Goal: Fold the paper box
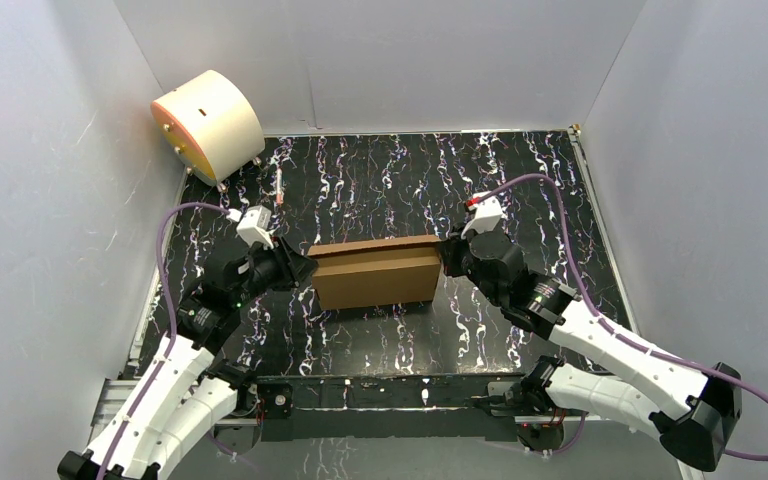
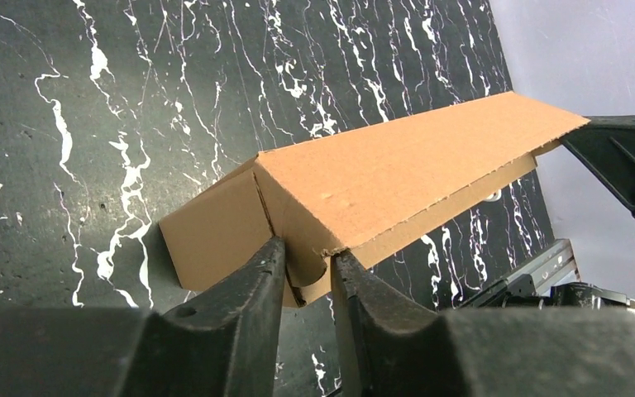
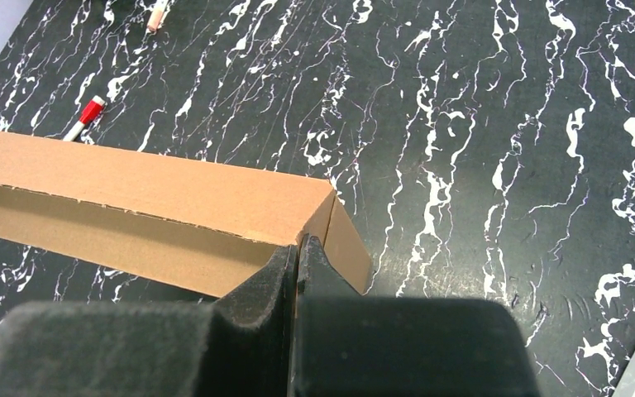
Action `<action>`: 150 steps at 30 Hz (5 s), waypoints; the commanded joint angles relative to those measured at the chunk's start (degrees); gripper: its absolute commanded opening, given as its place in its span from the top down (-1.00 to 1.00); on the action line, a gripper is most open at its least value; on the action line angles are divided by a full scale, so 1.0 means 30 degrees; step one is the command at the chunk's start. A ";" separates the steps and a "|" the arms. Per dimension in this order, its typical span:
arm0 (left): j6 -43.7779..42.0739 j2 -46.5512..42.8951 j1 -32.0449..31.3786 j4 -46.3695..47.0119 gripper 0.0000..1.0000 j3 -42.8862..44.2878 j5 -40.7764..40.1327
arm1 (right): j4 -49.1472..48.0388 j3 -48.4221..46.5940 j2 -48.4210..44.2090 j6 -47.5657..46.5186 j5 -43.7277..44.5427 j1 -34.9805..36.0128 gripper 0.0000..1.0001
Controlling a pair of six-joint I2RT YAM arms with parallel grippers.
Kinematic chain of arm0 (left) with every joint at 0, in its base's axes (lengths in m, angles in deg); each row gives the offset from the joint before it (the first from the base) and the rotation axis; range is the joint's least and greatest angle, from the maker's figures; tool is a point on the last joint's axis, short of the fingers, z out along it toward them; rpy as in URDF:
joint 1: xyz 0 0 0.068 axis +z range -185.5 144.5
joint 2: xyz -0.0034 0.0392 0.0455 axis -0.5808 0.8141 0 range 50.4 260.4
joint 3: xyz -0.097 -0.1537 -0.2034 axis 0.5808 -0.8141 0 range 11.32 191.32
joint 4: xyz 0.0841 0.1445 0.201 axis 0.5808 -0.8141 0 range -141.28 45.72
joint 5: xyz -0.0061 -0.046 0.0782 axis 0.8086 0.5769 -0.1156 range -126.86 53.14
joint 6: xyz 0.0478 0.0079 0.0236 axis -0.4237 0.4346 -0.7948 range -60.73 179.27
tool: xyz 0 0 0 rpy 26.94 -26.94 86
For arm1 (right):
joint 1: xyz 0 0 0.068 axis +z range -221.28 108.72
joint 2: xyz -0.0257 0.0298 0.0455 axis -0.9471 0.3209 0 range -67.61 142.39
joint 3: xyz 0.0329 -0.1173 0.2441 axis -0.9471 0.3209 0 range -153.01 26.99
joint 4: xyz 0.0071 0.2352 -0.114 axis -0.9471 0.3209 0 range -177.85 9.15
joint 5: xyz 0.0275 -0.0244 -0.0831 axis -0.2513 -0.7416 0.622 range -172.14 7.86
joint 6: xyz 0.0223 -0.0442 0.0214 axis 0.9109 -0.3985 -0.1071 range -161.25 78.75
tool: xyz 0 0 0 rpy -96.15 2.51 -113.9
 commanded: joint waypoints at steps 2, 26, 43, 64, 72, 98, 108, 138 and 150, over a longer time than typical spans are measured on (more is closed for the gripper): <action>0.0493 -0.0329 -0.0187 -0.2416 0.34 -0.0027 0.1065 | 0.2701 0.0731 0.0310 -0.0003 -0.2264 0.0458 0.79; 0.3981 -0.0822 -0.0199 -0.1693 -0.72 0.2775 -0.3155 | 0.3154 -0.3041 -0.1327 0.2443 -0.0137 0.0452 -0.59; 0.4462 0.1921 0.0270 0.0830 -0.24 0.1901 -0.2809 | -0.0135 -0.1905 -0.0028 0.5075 0.2149 0.0010 -0.35; 0.4968 0.0196 0.0342 -0.0031 0.06 -0.2240 -0.2211 | 0.0370 0.2971 -0.0774 0.6295 -0.0025 -0.0038 -0.16; 0.5579 0.0298 0.0588 0.1000 0.07 -0.4072 -0.2007 | -0.0587 0.5431 -0.1629 0.7477 -0.0283 -0.0074 -0.10; 0.6854 0.0394 0.1143 0.2833 0.67 -0.6085 -0.0803 | -0.4738 0.3791 -0.3108 0.5989 -0.5965 -0.3379 -0.20; 0.6840 0.0847 0.1162 0.3196 0.70 -0.6033 -0.0512 | -0.5043 0.4057 -0.2586 0.6214 -0.8213 -0.5181 -0.12; 1.1794 0.1623 0.1358 0.8122 1.00 -0.9239 0.1952 | -1.0080 1.3562 -0.2328 0.1561 -1.2675 -0.6703 0.22; 1.2428 0.1564 0.1925 0.8561 1.00 -0.9676 0.1982 | -1.0971 1.2054 0.0846 -0.0548 -1.2853 -0.6674 0.27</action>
